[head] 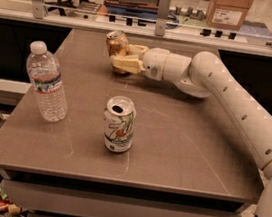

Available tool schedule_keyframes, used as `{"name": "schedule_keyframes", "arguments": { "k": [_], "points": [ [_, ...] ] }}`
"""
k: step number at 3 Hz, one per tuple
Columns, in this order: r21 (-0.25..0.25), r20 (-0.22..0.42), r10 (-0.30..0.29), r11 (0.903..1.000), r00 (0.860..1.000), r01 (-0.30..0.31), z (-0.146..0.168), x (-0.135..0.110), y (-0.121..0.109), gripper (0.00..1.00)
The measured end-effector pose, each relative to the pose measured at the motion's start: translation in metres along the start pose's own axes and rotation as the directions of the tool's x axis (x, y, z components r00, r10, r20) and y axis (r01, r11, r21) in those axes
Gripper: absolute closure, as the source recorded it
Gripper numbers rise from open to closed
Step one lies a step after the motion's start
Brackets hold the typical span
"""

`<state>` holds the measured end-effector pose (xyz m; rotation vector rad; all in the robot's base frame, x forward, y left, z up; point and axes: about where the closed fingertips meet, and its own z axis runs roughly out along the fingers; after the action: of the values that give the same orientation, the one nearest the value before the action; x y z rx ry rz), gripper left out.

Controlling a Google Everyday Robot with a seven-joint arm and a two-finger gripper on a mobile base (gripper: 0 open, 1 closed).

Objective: Place orange can upright

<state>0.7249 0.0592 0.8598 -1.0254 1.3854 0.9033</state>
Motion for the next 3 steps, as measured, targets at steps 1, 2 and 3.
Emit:
{"name": "schedule_keyframes", "arguments": {
  "k": [1,2,3],
  "points": [
    [0.000,0.000,0.000,1.0000,1.000,0.000,0.0000,-0.0007,0.0000,0.51],
    [0.000,0.000,0.000,1.0000,1.000,0.000,0.0001,-0.0012,0.0001,0.28],
    [-0.005,0.001,0.000,1.0000,1.000,0.000,0.0029,-0.0015,0.0018,0.04]
  ]
}}
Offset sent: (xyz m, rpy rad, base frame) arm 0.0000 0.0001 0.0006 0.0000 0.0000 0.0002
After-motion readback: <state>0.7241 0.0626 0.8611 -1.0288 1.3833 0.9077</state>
